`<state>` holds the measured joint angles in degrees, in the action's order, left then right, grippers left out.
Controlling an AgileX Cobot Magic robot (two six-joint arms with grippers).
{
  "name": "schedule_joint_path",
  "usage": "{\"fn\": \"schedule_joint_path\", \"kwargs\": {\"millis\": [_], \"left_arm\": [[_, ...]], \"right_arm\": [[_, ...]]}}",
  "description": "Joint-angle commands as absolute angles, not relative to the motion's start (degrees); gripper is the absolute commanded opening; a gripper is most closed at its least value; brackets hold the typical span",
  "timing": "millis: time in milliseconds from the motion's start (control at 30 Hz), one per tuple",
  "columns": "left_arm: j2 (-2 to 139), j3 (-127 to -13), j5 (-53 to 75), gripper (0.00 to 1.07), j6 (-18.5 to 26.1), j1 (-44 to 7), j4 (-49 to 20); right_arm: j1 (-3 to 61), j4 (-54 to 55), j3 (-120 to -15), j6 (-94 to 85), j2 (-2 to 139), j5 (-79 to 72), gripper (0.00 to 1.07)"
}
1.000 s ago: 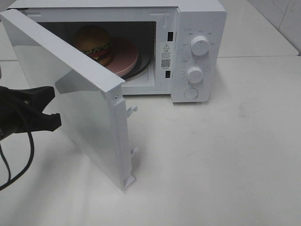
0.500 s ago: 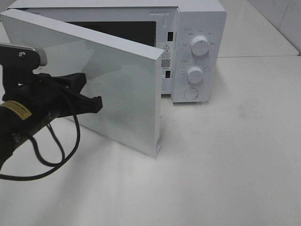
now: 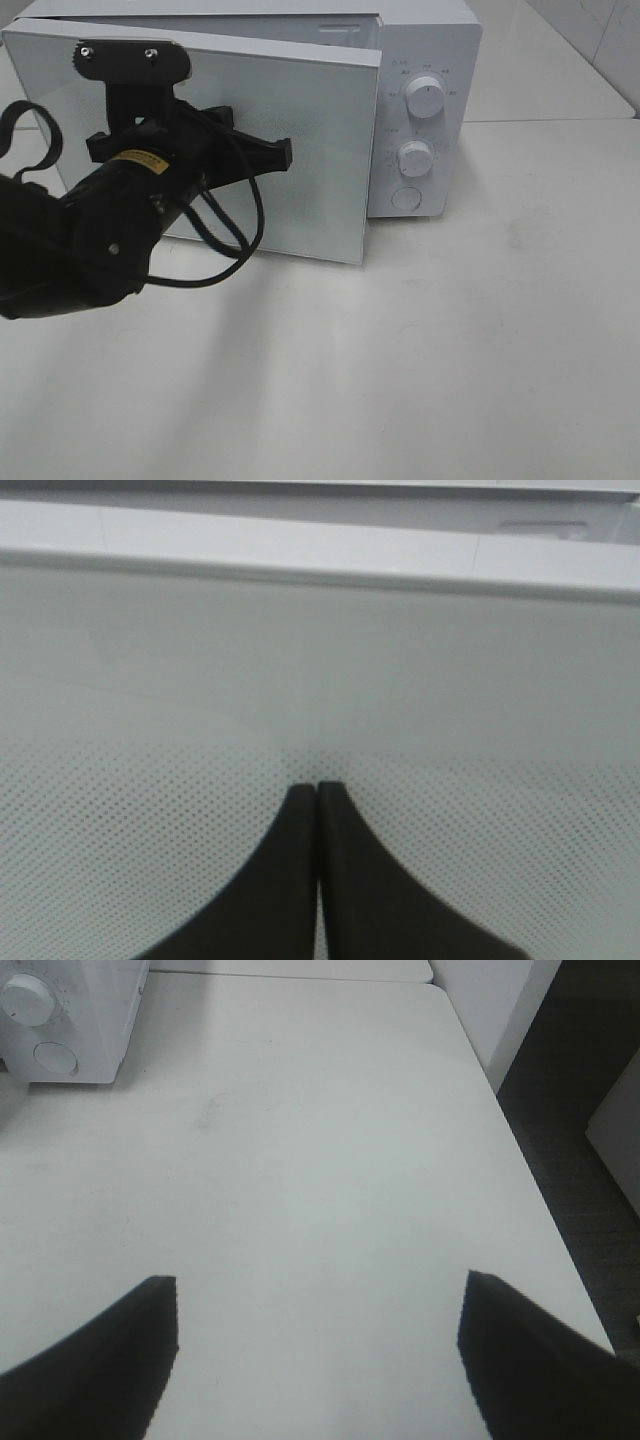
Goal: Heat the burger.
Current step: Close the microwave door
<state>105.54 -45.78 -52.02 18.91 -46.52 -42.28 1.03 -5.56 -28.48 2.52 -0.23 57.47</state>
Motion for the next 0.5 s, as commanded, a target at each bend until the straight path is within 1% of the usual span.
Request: {"fn": "schedule_joint_path", "kwargs": {"millis": [33,67,133,167,200,267,300,333,367,400,500], "left_arm": [[107.2,-50.1,-50.4,0.00,22.5,-46.9,-46.4],[108.1,-52.1,-50.4,0.00,24.2,-46.9,-47.7],[108.7,-53.3,-50.2,0.00,24.8,-46.9,-48.6],[109.4,-55.6,-50.2,0.00,25.9,-46.9,-50.2],[109.4,-55.6,-50.2,0.00,25.9,-46.9,-50.2],[110.6,-58.6,-50.2,0.00,28.0,-46.9,-51.6],[110.6,-58.6,-50.2,0.00,28.0,-46.9,-51.6],[111.5,-60.4,-50.2,0.00,30.1,-46.9,-52.9],[111.5,-60.4,-50.2,0.00,30.1,-46.9,-52.9],[112.6,-62.4,-49.7,0.00,31.9,-46.9,-54.3],[113.7,-65.0,-47.6,0.00,33.7,-46.9,-55.3]], "right_arm": [[0.7,-5.7,-28.5,3.2,-1.8,57.0,0.76],[0.7,-5.7,-28.5,3.2,-1.8,57.0,0.76],[0.7,-5.7,-28.5,3.2,-1.8,57.0,0.76],[0.7,-5.7,-28.5,3.2,-1.8,57.0,0.76],[0.7,-5.7,-28.5,3.2,-1.8,57.0,0.76],[0.7,-5.6,-28.5,3.1,-1.8,57.0,0.76],[0.7,-5.6,-28.5,3.1,-1.8,57.0,0.76],[0.7,-5.6,-28.5,3.1,-1.8,57.0,0.76],[0.7,-5.6,-28.5,3.1,-1.8,57.0,0.76],[0.7,-5.6,-28.5,3.1,-1.8,57.0,0.76],[0.7,-5.6,-28.5,3.1,-1.8,57.0,0.76]]}}
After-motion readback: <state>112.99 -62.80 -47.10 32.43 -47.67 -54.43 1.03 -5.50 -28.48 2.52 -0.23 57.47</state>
